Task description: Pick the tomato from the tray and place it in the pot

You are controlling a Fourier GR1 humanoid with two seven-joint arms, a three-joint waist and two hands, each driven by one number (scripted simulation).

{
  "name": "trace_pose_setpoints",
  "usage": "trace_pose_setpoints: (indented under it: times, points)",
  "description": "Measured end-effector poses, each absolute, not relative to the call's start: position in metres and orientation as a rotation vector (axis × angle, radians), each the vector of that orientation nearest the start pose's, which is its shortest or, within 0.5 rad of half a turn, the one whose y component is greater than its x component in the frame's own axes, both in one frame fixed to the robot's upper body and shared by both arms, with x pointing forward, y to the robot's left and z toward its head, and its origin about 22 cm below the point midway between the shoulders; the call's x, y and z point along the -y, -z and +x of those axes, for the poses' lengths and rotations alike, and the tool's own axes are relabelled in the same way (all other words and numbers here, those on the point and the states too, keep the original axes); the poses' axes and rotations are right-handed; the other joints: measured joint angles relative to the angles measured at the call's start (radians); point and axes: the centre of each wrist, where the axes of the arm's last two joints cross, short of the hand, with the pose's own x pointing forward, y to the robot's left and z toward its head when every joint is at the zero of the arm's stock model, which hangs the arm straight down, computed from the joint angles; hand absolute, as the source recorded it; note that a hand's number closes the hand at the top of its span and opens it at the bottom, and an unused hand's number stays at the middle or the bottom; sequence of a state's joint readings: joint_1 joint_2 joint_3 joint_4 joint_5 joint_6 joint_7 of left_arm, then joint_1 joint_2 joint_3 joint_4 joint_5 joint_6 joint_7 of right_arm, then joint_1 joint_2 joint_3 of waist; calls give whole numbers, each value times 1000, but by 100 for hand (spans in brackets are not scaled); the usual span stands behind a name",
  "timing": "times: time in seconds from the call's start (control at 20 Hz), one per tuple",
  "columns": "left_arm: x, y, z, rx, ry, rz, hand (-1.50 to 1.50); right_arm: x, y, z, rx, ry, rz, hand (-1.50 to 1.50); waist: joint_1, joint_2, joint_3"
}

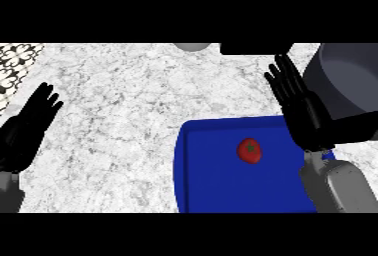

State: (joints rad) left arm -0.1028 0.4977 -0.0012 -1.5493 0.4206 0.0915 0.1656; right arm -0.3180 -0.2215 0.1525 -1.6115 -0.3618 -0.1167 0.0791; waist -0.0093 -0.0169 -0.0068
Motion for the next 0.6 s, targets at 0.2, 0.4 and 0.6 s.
trace_pose_setpoints:
  times: [0.2,0.4,0.6]
  points:
    - [-315,-52,266,1446,75,78,0,199,-70,294,1655,-33,56,150,-2,11,3]
    - [-302,-34,260,1367,149,52,0,230,-33,284,1516,-56,-343,-150,-42,21,-8]
    - [-291,-16,251,1309,181,20,0,240,-27,280,1649,60,-720,-150,-63,13,-4]
